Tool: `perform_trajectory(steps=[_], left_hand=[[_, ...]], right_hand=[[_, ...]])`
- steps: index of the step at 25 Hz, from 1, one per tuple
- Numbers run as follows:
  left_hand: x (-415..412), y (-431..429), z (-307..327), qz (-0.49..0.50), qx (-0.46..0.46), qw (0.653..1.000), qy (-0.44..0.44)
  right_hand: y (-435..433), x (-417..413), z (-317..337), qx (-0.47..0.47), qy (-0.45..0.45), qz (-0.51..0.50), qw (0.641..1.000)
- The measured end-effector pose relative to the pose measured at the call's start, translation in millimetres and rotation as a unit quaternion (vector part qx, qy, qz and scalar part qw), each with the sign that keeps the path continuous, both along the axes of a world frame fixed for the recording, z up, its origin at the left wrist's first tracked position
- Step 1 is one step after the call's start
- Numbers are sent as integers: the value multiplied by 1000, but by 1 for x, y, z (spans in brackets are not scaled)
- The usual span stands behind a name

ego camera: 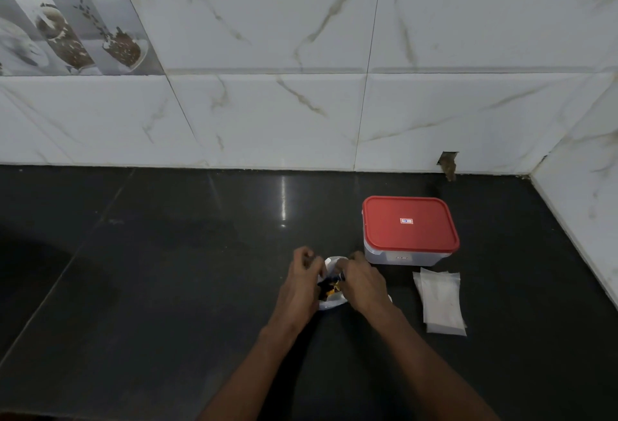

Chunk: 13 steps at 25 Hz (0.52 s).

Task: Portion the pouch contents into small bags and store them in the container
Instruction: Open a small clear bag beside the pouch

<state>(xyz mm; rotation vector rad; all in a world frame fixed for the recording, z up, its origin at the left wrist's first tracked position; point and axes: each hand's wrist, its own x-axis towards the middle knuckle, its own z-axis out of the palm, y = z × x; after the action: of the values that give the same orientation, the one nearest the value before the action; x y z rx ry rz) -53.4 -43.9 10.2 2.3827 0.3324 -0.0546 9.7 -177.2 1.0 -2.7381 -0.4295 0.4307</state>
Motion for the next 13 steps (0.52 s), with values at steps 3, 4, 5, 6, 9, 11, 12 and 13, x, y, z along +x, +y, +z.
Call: perform_trajectory(steps=[3,4,5,6,9,11,12,13], left_hand=[[3,-5,-5,15,-1,999,30],[5,-6,-4,32,-4,998,58],[6,-9,-5,37,29,997,69],[7,-13,-3,50,37,995,78],[4,-15,-5,57,45,994,76],[3,-15,-3,61,38,996,61],[5,-14,-3,65,46,995,53],[7,-13,-4,67,58,995,44]], right_hand=[[5,-2,1,-49,-14,-11,999],[9,-3,1,-61,-17,-29,998],[12,-5,0,-65,-19,-51,996],[14,-7,1,-60,-22,-76,995],[19,-14,-2,-46,-20,-113,992],[18,-18,-5,-36,-4,-105,994],[15,-19,-5,-22,5,-101,995],[11,-17,-6,-8,15,-103,995]])
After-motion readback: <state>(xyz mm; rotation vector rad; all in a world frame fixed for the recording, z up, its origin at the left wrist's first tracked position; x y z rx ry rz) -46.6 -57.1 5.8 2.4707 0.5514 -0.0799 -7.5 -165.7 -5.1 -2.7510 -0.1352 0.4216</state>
